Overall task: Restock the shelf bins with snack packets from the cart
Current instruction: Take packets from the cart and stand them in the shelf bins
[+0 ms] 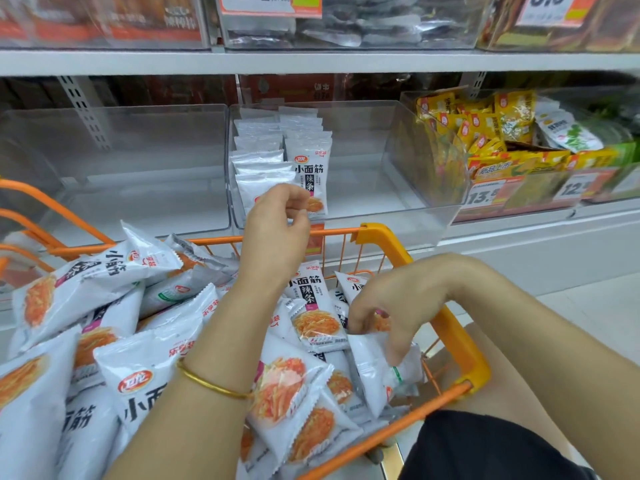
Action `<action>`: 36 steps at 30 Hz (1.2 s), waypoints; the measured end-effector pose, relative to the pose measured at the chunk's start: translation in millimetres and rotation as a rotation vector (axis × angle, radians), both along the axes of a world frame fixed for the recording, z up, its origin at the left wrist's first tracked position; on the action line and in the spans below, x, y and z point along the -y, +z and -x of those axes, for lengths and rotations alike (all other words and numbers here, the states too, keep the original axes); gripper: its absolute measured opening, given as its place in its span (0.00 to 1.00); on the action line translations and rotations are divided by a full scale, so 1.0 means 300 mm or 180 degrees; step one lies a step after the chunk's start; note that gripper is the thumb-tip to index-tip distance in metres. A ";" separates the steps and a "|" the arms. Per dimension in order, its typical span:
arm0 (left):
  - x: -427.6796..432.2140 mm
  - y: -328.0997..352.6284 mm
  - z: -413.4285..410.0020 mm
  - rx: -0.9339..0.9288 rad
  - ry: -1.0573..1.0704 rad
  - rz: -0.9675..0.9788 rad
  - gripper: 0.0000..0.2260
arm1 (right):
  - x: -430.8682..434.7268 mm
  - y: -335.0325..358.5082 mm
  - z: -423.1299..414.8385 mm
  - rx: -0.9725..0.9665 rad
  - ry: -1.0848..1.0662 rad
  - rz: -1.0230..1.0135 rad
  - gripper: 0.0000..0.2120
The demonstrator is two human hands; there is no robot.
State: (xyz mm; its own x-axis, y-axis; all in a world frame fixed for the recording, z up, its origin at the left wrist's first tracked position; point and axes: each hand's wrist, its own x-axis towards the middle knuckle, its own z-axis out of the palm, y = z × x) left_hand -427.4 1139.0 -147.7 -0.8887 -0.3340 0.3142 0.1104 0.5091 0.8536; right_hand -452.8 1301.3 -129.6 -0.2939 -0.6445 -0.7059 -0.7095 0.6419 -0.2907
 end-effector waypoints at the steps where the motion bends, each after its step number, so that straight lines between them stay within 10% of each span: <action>1: -0.001 0.000 0.000 -0.0010 -0.0010 -0.0002 0.11 | -0.003 -0.015 0.001 -0.0025 0.0002 0.0036 0.20; 17: -0.018 0.030 -0.016 0.0180 -0.0460 -0.1075 0.10 | -0.002 0.048 0.080 0.0083 -0.2528 0.3224 0.05; 25: -0.004 0.029 -0.009 -0.0193 -0.0261 -0.1108 0.05 | 0.001 0.032 0.053 0.0768 -0.2484 0.2947 0.09; 32: -0.023 0.036 -0.010 0.0027 -0.0482 -0.1232 0.16 | 0.023 0.057 0.052 -0.1573 -0.3144 0.3663 0.14; 36: -0.055 0.032 -0.019 0.0357 -0.1134 -0.1597 0.22 | 0.083 0.032 0.021 -0.2595 -0.1910 0.3013 0.15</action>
State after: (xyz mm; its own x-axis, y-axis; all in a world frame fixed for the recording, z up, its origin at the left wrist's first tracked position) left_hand -421.7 1155.5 -138.2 -0.9911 -0.0938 0.0943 0.0954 -0.0083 0.9954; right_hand -459.0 1276.3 -120.0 -0.8074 -0.4062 0.4279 -0.5761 0.6992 -0.4233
